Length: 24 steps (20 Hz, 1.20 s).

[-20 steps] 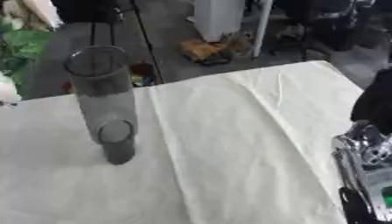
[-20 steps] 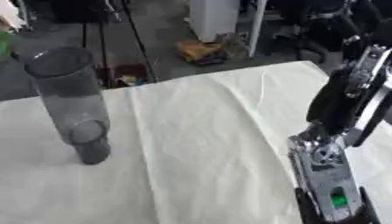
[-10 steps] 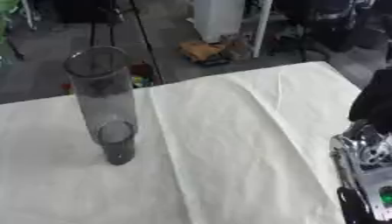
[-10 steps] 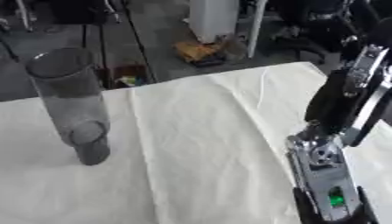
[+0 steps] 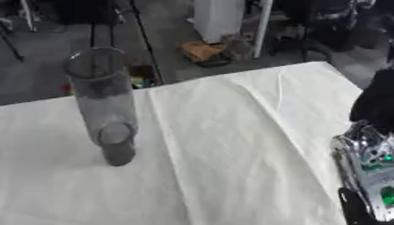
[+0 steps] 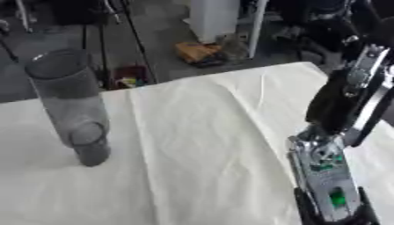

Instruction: Arrange flowers into the vase.

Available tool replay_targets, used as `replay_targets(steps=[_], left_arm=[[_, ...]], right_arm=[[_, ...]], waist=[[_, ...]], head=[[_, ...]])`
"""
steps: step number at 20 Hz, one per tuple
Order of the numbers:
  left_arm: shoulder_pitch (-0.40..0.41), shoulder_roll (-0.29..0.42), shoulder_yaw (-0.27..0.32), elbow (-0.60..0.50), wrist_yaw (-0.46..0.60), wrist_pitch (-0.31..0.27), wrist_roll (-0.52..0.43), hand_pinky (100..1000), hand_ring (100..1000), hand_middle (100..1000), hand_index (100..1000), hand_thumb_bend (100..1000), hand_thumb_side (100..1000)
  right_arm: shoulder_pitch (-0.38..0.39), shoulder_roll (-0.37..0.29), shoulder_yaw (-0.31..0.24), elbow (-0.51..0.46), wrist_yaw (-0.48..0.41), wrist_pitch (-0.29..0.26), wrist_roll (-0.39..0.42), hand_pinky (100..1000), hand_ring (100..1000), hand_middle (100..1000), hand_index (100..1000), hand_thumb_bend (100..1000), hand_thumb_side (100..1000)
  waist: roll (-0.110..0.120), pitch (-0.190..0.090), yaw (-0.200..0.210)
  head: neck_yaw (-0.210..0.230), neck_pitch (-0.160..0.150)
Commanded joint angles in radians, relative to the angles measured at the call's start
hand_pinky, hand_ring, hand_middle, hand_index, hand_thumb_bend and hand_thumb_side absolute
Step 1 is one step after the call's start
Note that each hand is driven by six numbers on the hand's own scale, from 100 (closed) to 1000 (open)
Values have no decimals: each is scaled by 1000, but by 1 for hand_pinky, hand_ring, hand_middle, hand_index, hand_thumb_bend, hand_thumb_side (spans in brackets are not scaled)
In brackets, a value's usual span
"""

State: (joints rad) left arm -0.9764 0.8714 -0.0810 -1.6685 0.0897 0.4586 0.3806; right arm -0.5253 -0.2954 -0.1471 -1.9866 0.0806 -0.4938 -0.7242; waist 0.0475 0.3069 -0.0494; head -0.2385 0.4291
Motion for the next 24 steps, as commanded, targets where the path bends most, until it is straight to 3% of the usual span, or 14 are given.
replay_targets(steps=[1,16,24], left_arm=[[-28,41,27,-20,52,-42,107,370,569,567,245,100,563],[-76,53,83,-20,221,-222,468,430,592,585,248,100,636],[-100,53,102,-4,300,-280,526,443,593,589,248,100,657]], right_arm=[[-7,-24,-2,-13,9,-17,-20,710,800,759,823,100,662],[-5,-29,-1,-13,10,-17,-22,708,799,758,822,100,655],[-2,-29,0,-13,12,-15,-22,708,799,758,822,100,658]], waist=[[1,-27,-2],[7,-32,-9],[10,-35,-5]], head=[[0,-9],[-3,-6],[51,36]])
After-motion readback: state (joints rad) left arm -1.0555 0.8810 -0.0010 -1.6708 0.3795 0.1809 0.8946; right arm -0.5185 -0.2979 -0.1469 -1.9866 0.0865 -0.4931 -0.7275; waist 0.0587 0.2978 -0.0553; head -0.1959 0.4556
